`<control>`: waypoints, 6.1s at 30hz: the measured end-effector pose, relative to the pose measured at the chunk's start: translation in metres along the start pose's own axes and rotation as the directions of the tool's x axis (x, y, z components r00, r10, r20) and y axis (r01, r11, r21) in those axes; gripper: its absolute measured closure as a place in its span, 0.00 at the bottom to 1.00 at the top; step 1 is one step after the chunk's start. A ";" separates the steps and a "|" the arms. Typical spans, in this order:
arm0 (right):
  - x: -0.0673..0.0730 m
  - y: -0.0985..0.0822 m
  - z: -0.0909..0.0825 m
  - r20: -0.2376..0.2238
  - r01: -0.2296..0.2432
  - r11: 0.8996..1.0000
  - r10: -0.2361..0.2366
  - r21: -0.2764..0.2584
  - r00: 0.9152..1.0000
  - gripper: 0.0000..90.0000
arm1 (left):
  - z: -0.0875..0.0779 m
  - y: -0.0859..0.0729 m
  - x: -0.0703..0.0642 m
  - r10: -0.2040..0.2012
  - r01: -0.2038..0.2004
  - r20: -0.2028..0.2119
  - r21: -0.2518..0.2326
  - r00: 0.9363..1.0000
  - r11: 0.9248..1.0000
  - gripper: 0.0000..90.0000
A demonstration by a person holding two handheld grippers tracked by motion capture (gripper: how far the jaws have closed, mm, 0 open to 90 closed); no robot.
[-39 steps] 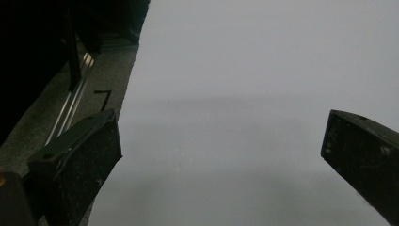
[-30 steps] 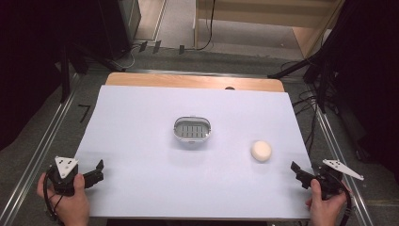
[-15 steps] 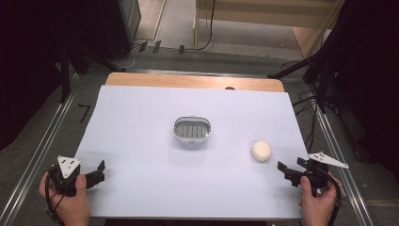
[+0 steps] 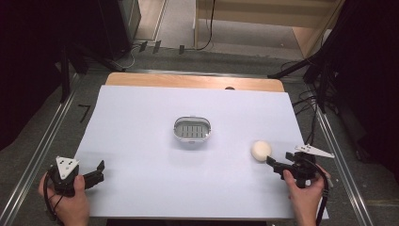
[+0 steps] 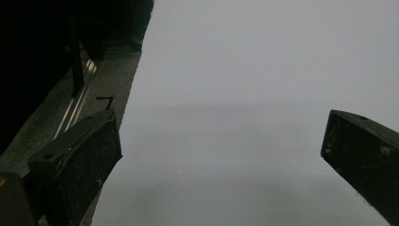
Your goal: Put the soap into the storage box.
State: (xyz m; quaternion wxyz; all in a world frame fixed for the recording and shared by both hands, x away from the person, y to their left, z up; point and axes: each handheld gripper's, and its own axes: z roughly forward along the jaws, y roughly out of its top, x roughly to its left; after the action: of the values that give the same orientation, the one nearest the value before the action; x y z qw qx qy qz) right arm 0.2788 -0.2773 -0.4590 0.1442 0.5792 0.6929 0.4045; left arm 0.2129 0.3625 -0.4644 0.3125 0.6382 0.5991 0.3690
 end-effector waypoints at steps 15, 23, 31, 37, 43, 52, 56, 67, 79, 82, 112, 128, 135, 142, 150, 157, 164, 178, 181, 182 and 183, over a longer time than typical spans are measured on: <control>0.024 0.013 0.033 0.058 0.010 0.998 -0.014 0.062 0.998 0.15 | 0.001 0.000 -0.001 0.015 -0.015 0.004 0.009 1.000 1.000 0.00; 0.030 0.014 0.043 0.094 0.002 0.996 -0.011 0.089 0.996 0.17 | 0.001 0.000 -0.001 0.017 -0.017 0.004 0.009 1.000 1.000 0.00; 0.034 0.014 0.052 0.132 0.004 0.994 -0.018 0.105 0.991 0.22 | 0.001 0.000 -0.002 0.020 -0.020 0.002 0.013 1.000 1.000 0.00; 0.038 0.013 0.057 0.158 -0.006 0.995 -0.010 0.098 0.987 0.26 | 0.001 0.000 -0.001 0.015 -0.015 0.002 0.011 1.000 1.000 0.00; 0.038 0.013 0.058 0.163 -0.010 0.995 -0.006 0.097 0.987 0.26 | 0.001 0.000 -0.001 0.012 -0.012 0.002 0.010 1.000 1.000 0.00; 0.039 0.015 0.053 0.155 -0.027 0.995 0.012 0.092 0.988 0.27 | 0.001 0.000 -0.001 0.013 -0.013 0.003 0.011 1.000 1.000 0.00; 0.040 0.017 0.052 0.152 -0.024 0.996 0.011 0.087 0.988 0.27 | 0.001 0.000 -0.001 0.012 -0.012 0.003 0.010 1.000 1.000 0.00; 0.050 0.024 0.047 0.124 -0.007 0.998 0.000 0.061 0.992 0.28 | 0.001 0.000 -0.001 0.011 -0.011 0.006 0.010 1.000 1.000 0.00; 0.056 0.032 0.043 0.105 0.007 0.999 -0.011 0.046 0.994 0.28 | 0.001 0.000 -0.001 0.011 -0.011 0.006 0.011 1.000 1.000 0.00; 0.060 0.034 0.045 0.098 0.006 0.999 -0.011 0.050 0.995 0.28 | 0.001 0.000 -0.001 0.011 -0.011 0.006 0.009 1.000 1.000 0.00; 0.094 0.056 0.057 0.053 0.061 0.997 -0.063 0.053 0.997 0.28 | 0.001 0.000 0.000 0.001 -0.001 0.010 0.005 1.000 1.000 0.00; 0.109 0.064 0.065 0.031 0.074 0.996 -0.076 0.056 0.997 0.28 | 0.001 0.000 0.000 0.003 -0.003 0.009 0.007 1.000 1.000 0.00; 0.114 0.066 0.068 0.017 0.069 0.996 -0.070 0.059 0.997 0.28 | 0.001 0.000 0.000 0.004 -0.004 0.010 0.006 1.000 1.000 0.00; 0.121 0.069 0.073 0.011 0.075 0.995 -0.075 0.064 0.997 0.28 | 0.001 0.000 0.000 0.004 -0.004 0.009 0.007 1.000 1.000 0.00; 0.130 0.075 0.077 0.001 0.095 0.993 -0.095 0.065 0.995 0.28 | 0.001 0.000 0.000 0.003 -0.003 0.010 0.007 1.000 1.000 0.00; 0.140 0.080 0.082 -0.011 0.110 0.991 -0.110 0.069 0.994 0.28 | 0.001 0.000 0.000 0.002 -0.002 0.012 0.006 1.000 1.000 0.00; 0.150 0.085 0.086 -0.022 0.116 0.991 -0.115 0.066 0.993 0.28 | 0.001 0.000 0.001 -0.002 0.002 0.013 0.005 1.000 1.000 0.00; 0.169 0.092 0.098 -0.039 0.138 0.988 -0.135 0.072 0.990 0.28 | 0.001 0.000 0.001 -0.003 0.003 0.015 0.005 1.000 1.000 0.00; 0.173 0.092 0.102 -0.044 0.145 0.987 -0.142 0.076 0.989 0.28 | 0.001 0.000 0.001 -0.001 0.001 0.016 0.005 1.000 1.000 0.00; 0.173 0.092 0.102 -0.044 0.145 0.987 -0.142 0.076 0.989 0.28 | 0.001 0.000 0.001 -0.002 0.002 0.015 0.005 1.000 1.000 0.00; 0.175 0.093 0.103 -0.048 0.147 0.986 -0.143 0.075 0.989 0.28 | 0.001 0.000 0.001 -0.003 0.003 0.016 0.004 1.000 1.000 0.00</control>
State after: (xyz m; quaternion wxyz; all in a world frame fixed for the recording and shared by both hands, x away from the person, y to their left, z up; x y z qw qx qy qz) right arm 0.3610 -0.0759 -0.4099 0.1358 0.5237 0.7515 0.3775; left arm 0.2137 0.3633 -0.4646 0.3163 0.6409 0.5983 0.3623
